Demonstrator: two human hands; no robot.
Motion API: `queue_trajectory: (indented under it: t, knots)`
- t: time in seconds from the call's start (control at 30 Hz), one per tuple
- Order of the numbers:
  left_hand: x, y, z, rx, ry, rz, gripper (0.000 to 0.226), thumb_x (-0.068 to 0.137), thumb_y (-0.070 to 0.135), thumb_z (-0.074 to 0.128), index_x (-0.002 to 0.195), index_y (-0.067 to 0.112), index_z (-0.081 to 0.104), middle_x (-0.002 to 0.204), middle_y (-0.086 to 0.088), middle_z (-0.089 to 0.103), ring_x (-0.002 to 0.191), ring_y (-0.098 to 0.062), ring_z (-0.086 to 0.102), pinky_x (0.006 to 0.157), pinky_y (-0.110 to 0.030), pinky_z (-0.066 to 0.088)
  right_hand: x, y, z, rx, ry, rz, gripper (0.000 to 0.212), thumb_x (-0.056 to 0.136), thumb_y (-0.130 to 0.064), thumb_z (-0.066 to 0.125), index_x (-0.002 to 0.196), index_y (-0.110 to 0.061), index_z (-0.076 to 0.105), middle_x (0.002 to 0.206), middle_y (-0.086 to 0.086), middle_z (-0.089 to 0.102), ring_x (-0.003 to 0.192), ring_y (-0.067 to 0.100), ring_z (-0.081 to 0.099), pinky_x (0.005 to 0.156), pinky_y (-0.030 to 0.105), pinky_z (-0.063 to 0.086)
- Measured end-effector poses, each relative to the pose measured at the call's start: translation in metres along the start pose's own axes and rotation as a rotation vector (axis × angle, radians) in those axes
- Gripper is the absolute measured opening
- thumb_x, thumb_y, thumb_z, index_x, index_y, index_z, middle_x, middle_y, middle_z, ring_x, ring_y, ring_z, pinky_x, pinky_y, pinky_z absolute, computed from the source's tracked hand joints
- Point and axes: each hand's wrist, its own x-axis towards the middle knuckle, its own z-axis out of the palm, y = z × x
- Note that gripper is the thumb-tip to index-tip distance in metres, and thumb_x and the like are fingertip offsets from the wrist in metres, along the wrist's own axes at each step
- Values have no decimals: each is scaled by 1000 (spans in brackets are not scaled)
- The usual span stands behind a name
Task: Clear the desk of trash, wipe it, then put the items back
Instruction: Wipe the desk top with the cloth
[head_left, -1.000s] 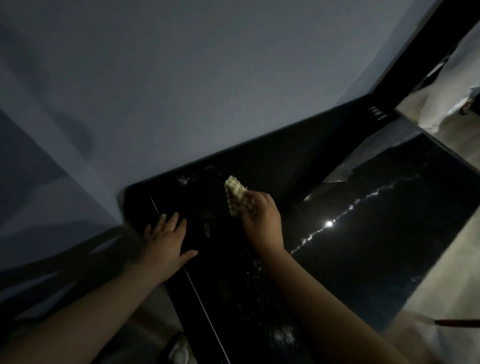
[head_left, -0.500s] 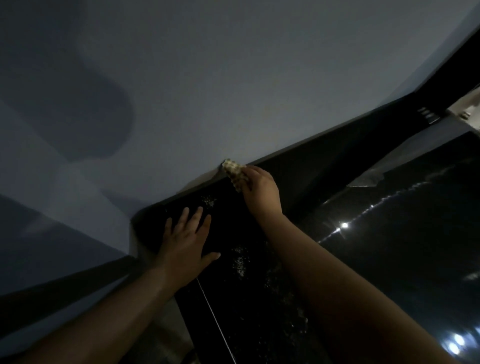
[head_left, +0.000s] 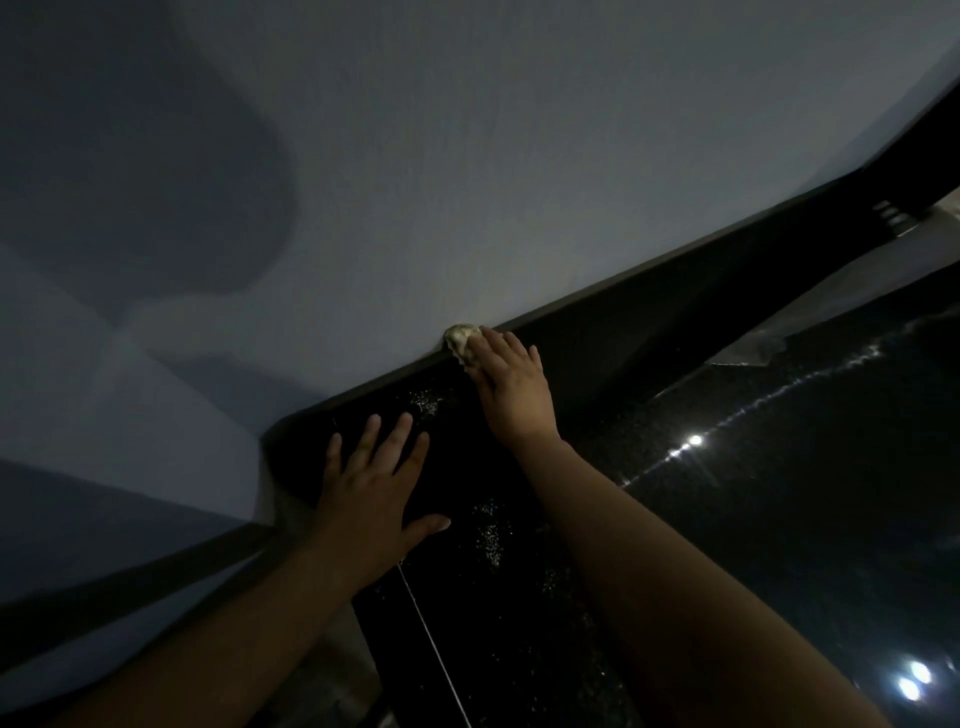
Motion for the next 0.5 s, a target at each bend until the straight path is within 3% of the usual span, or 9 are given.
queue_trajectory:
  t: [0.17, 0.3, 0.4, 0.5]
  knots:
    - [1, 0, -3, 1, -25, -25, 108, 60, 82, -3, 153, 28, 2, 160, 2, -17, 147, -27, -15, 115, -53, -5, -7, 2, -1, -1, 7, -19, 44, 101, -29, 41, 145, -24, 39, 155, -1, 30, 146, 22, 19, 118, 38, 3]
    - [-1, 2, -4, 18, -37, -38, 109, 58, 81, -5, 153, 29, 1, 160, 2, -17, 147, -27, -16, 115, -54, -6, -18, 5, -2, 8, 5, -30, 45, 101, -31, 41, 146, -25, 38, 155, -2, 30, 146, 20, 19, 119, 39, 4]
    - [-1, 3, -7, 15, -50, -43, 107, 63, 84, 2, 153, 27, 2, 160, 1, -15, 147, -27, -14, 115, -54, -7, -28, 7, -3, 3, -4, -31, 45, 101, -32, 40, 146, -26, 36, 156, -2, 29, 146, 19, 18, 118, 36, 3]
    - [0, 4, -9, 10, -63, -44, 92, 82, 79, 28, 153, 27, 0, 160, 1, -17, 147, -27, -15, 115, -55, -7, -38, 8, -5, 5, 2, -21, 45, 101, -32, 41, 146, -27, 37, 156, -2, 29, 146, 19, 18, 118, 36, 4]
